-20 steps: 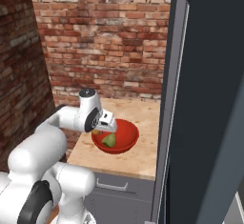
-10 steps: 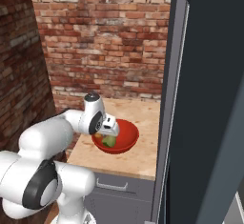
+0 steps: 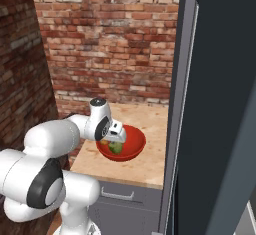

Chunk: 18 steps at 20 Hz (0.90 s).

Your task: Take the cucumber, mushroom, and lemon wedge from the freezer and place them in the bowl on the counter.

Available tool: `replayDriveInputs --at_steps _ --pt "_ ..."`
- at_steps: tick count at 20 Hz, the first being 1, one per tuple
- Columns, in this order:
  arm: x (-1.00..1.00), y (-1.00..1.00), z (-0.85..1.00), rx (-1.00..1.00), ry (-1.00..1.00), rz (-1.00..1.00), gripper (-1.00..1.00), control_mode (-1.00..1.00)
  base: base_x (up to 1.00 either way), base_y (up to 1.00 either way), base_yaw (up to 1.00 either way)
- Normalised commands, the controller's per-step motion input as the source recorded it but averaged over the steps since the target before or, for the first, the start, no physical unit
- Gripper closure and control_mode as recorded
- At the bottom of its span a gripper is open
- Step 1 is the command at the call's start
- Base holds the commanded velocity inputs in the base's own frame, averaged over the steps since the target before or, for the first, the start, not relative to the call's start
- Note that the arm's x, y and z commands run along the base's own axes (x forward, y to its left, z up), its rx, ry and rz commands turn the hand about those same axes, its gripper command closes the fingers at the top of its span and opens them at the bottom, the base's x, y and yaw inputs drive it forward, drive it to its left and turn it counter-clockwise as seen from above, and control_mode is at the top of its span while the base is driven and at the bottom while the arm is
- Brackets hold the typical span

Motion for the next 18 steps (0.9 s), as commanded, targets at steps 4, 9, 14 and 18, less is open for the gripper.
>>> replayDriveInputs --at_steps 4,9,14,18 --pt "0.0 0.0 0.0 0.0 0.0 0.0 -1.0 -1.0 0.0 0.0 0.0" --pt "-0.01 0.0 0.15 0.0 -0.08 0.0 -1.0 -1.0 0.0 0.0 0.0" --pt "-0.19 0.0 0.4 0.0 -0.11 0.0 -1.0 -1.0 0.0 0.0 0.0" --pt "-0.2 0.04 0.48 0.0 -0.11 0.0 -1.0 -1.0 0.0 0.0 0.0"
